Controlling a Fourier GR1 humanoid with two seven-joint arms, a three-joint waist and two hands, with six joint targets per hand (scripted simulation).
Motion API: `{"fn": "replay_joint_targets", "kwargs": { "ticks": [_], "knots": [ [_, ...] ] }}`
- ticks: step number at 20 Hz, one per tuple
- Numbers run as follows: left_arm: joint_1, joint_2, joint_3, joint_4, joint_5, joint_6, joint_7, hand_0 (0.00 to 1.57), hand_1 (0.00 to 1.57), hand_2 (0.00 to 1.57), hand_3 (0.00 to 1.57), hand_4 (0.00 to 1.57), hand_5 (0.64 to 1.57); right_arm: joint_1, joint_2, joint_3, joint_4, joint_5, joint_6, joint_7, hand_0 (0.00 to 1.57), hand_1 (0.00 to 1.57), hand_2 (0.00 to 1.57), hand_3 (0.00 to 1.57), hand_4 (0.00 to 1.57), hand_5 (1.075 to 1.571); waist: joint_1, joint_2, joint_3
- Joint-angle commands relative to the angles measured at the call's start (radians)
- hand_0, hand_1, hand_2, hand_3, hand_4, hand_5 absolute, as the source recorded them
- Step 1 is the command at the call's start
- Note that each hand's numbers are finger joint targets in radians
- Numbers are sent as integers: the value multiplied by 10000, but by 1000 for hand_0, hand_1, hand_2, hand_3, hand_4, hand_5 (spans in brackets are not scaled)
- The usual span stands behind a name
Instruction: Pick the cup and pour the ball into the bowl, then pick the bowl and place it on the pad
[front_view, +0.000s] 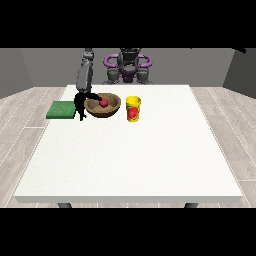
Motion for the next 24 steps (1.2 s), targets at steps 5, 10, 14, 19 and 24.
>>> {"fn": "replay_joint_targets", "kwargs": {
  "ticks": [5,10,14,19,24],
  "knots": [
    [-204,496,402,256,300,-310,-142,0,0,0,0,545,1564,444,20,283,586,597,-1199,948,1571,1571,1571,1571,1089,1471,389,749,244],
    [-119,476,287,594,338,-361,85,0,0,0,0,683,1570,-23,-319,218,-1,414,-1923,2168,1571,1571,1571,1571,1071,1487,293,57,237],
    [614,462,539,1284,-3,-450,-545,0,0,0,0,729,1569,136,-1311,615,-632,729,-1864,3619,1571,1571,1571,1571,1047,1533,-299,-672,233],
    [899,1104,952,2653,-78,-637,-672,0,0,0,0,725,1569,-970,-1293,1104,-1310,717,-2418,6002,1571,1571,1571,1571,1032,1532,-1077,-1551,243],
    [973,1450,1188,2798,103,-1249,-1301,0,0,0,0,703,1565,-1530,-3306,752,-1070,812,-1301,6184,1571,1571,1571,1571,973,1564,-1134,-659,253]
  ]
}}
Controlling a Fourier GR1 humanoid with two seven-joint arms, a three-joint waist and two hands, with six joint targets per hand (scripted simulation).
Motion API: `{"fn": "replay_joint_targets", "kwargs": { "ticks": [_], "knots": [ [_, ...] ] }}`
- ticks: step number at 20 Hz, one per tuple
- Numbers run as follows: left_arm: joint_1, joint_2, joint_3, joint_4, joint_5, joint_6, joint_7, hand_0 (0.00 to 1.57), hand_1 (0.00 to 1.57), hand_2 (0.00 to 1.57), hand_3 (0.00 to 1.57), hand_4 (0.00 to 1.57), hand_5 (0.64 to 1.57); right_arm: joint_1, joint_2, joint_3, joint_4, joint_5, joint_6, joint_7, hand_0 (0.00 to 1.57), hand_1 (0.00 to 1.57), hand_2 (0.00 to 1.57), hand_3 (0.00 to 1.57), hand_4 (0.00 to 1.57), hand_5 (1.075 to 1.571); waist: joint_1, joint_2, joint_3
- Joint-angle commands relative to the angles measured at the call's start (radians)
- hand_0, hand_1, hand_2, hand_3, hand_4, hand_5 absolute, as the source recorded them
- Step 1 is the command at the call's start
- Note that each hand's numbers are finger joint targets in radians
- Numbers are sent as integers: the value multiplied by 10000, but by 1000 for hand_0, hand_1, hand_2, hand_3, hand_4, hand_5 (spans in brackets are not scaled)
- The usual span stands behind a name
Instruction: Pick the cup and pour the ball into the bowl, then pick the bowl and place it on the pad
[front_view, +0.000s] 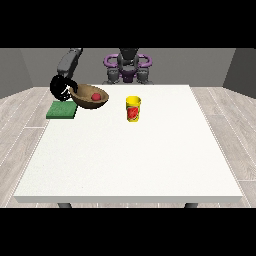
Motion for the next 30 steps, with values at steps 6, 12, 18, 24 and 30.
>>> {"fn": "replay_joint_targets", "kwargs": {
  "ticks": [6,12,18,24,30],
  "knots": [
    [644,728,503,1189,-101,-706,-1207,0,0,0,0,704,1562,103,-1006,319,-67,541,719,-21,1571,1571,1571,1571,978,1570,-572,350,16],
    [614,414,411,435,-540,-90,-2392,0,0,0,0,703,1562,-659,-2038,-990,1014,-426,1802,-1173,1571,1571,1571,1373,990,1571,-418,1897,31],
    [275,515,684,-976,267,132,-1847,0,0,0,0,677,1559,-851,-2879,-1545,2766,-81,1939,-3314,1571,1571,1571,81,962,1571,67,3178,51],
    [850,581,1090,-1798,765,329,-1386,0,0,0,0,692,1558,-862,-3931,-1863,3894,-79,2863,-4105,1571,1571,1571,0,977,1571,-188,3454,52],
    [1050,634,1068,-2155,1065,468,-899,0,0,0,0,696,1555,-1287,-3841,-1562,4342,249,2585,-3924,1571,1571,1571,93,976,1570,14,3015,33]
  ]
}}
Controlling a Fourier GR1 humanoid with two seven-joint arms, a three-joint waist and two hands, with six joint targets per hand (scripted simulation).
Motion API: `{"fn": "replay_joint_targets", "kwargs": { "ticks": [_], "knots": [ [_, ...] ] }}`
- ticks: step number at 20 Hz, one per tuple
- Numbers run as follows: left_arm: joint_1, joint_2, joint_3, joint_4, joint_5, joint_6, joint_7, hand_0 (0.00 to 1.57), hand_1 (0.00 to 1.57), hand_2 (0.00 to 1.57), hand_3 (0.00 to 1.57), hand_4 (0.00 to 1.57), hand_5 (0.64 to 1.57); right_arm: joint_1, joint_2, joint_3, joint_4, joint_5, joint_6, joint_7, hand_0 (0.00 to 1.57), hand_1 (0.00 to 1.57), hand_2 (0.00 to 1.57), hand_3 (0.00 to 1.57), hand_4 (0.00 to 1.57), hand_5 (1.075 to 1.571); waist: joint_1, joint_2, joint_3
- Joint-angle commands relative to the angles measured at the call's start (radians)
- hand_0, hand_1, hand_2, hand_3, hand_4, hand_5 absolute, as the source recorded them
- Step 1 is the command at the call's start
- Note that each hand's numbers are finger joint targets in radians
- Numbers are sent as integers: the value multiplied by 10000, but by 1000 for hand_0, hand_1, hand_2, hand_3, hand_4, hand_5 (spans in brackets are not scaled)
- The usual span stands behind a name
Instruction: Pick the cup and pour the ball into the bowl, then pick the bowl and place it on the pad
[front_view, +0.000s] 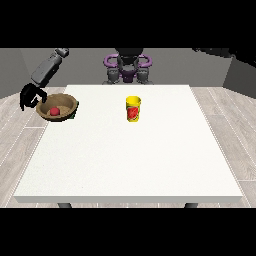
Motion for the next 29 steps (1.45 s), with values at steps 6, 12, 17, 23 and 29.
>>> {"fn": "replay_joint_targets", "kwargs": {
  "ticks": [6,12,17,23,29],
  "knots": [
    [315,187,-163,-270,542,-33,1026,0,0,0,0,680,1554,53,762,562,654,544,-290,-90,1571,1571,1571,881,999,1564,152,-934,-13],
    [484,373,-220,904,279,-605,506,0,0,0,0,659,1548,220,890,899,526,741,-336,714,1571,1571,1571,1406,983,1561,61,-1586,-25],
    [200,698,45,1020,543,-353,747,0,0,0,0,654,1539,-247,-383,170,1107,102,9,2076,1033,1033,991,694,0,1562,-84,-1193,-18],
    [366,-501,-882,-646,839,307,1570,0,0,0,0,870,1557,-327,-314,381,1279,366,-473,2331,0,0,0,0,0,1484,43,-2317,-3],
    [1039,-1621,-2038,-265,67,1010,2159,0,0,0,0,983,1570,-1093,547,760,215,261,52,2722,0,0,0,0,701,1219,-576,-5184,-41]
  ]
}}
